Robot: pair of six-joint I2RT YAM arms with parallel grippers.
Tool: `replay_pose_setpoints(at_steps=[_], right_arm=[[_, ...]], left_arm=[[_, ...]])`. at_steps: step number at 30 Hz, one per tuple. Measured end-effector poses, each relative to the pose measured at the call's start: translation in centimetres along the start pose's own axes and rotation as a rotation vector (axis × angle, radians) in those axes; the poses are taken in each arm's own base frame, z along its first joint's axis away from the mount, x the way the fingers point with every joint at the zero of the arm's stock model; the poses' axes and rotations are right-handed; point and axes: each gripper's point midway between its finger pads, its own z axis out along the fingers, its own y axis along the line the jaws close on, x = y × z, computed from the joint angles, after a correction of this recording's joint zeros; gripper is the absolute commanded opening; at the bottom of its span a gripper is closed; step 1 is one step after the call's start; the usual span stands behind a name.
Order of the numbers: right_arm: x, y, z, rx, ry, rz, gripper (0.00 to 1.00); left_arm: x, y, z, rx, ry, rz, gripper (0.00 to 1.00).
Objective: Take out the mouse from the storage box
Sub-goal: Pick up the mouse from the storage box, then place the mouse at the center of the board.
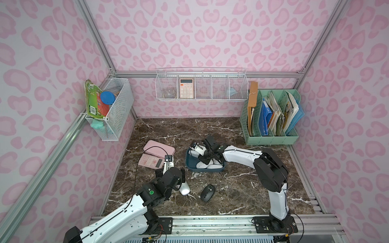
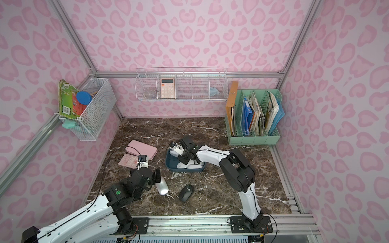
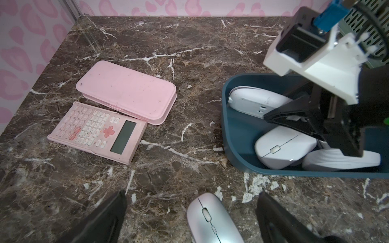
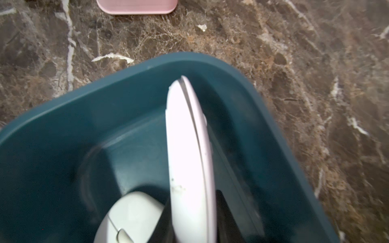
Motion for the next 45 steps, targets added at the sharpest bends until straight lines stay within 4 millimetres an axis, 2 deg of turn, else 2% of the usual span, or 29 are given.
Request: replay_pose_setpoints(at_steps=[4,14,18,22,27,30,37,45], right_arm=[[0.5,-0.3,-2.0,0.08,-0.013,0.027,0.08],[1.6,2.7,-8.6,0.252,-0.028,0.078,0.07],[2.8,5.4,-10.8,0.287,-0.009,0.097,0.07],[4.5,8.5,-11.8,0.3,0.037,0.124,0.06],[8.3,12.3,-12.9,0.313,0.126,0.167,0.05],[10.3,13.9,-14.0,0.319,0.155,0.205,0.05],[14.9,13.1,-15.7,0.388,0.212,0.367,0.06],[18.5,11.3,-14.5,0.508,0.311,0.479,0.05]], left_arm=[[-0.1,0.1,-0.1,-0.004,-0.007,-0.003,0.99],[-1.1,0.9,-0.9,-0.012,-0.06,-0.042,0.99],[-1.2,1.0,-1.0,-0.017,-0.066,-0.045,0.99],[-1.2,1.2,-1.1,-0.021,-0.068,-0.048,0.99],[-1.5,1.4,-1.5,-0.013,-0.084,-0.065,0.99],[-1.5,1.5,-1.7,-0.012,-0.085,-0.072,0.99],[-1.1,1.8,-1.7,-0.018,-0.074,-0.072,0.99],[-1.1,1.8,-1.7,-0.022,-0.075,-0.074,0.99]])
